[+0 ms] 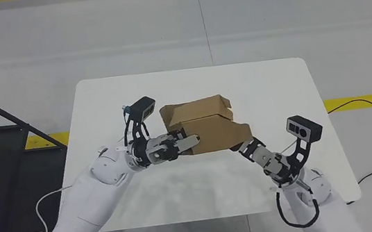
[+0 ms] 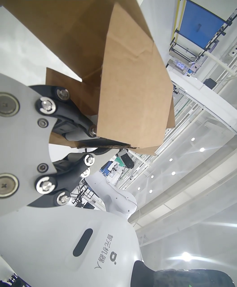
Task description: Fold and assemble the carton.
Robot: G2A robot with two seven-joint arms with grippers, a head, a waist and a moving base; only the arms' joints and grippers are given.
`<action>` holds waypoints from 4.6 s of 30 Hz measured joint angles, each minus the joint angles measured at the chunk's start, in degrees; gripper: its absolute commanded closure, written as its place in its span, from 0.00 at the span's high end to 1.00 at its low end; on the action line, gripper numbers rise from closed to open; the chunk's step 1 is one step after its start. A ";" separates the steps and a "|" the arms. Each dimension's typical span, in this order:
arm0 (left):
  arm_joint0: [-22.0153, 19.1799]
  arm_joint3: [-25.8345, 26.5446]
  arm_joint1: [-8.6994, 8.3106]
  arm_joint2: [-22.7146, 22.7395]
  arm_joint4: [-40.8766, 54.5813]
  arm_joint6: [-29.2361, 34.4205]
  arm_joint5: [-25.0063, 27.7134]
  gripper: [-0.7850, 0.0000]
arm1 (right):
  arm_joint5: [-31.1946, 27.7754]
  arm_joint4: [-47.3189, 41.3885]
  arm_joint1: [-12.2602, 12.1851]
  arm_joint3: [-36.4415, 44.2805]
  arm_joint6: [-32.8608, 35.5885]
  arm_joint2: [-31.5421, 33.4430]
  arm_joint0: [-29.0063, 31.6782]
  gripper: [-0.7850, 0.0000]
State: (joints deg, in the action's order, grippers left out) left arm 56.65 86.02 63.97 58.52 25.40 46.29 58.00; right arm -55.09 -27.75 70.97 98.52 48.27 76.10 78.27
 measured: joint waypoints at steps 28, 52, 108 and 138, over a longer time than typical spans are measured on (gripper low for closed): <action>2.96 4.11 -0.58 4.93 -11.70 -5.86 -2.97 0.00 | -2.58 20.93 -0.49 3.26 -12.74 12.22 3.75 1.00; 3.17 4.11 -0.85 4.73 -10.88 -5.28 -3.97 0.00 | 21.30 48.36 -3.54 26.31 -0.56 17.08 1.39 1.00; 2.93 5.67 -2.01 4.17 -6.17 0.00 0.00 0.00 | 28.33 37.22 -7.26 24.25 1.14 15.76 0.57 0.43; 3.21 7.22 -2.58 3.92 -5.99 -0.01 0.00 0.00 | 26.20 24.94 -9.08 19.51 4.80 12.25 -3.59 0.28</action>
State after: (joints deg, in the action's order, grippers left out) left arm 59.86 93.24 61.39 62.44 19.41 46.28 58.00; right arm -28.89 -2.80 61.89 118.03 53.07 88.35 74.68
